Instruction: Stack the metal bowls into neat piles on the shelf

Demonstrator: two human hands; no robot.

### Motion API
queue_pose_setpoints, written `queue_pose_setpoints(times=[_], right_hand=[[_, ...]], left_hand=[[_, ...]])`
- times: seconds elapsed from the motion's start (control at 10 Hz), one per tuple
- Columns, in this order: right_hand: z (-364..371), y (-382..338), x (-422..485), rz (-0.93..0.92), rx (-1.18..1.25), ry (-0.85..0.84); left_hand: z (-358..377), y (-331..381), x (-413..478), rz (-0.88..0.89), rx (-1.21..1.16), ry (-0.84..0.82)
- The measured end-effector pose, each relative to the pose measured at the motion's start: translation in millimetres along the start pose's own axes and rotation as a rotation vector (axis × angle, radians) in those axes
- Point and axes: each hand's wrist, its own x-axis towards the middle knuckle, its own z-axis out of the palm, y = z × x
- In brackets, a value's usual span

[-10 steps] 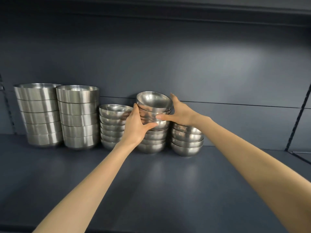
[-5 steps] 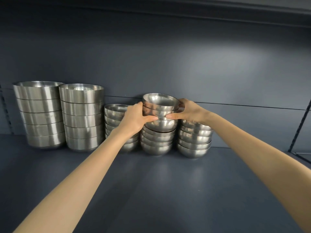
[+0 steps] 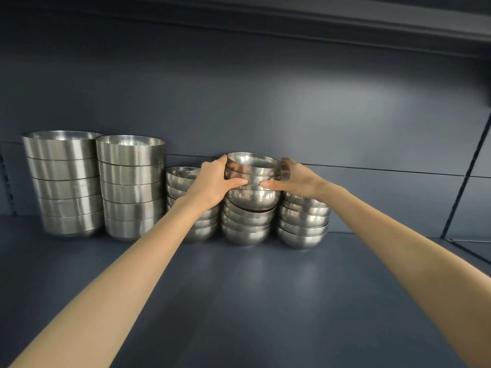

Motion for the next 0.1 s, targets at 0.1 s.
queue_pose_setpoints(times=[0.1], right_hand=[[-5.8,-6.0,-21.4,-0.041,-0.282,0.074]], left_hand=[[-3.2,6.9,-15.7,0.059,0.262,0.060]])
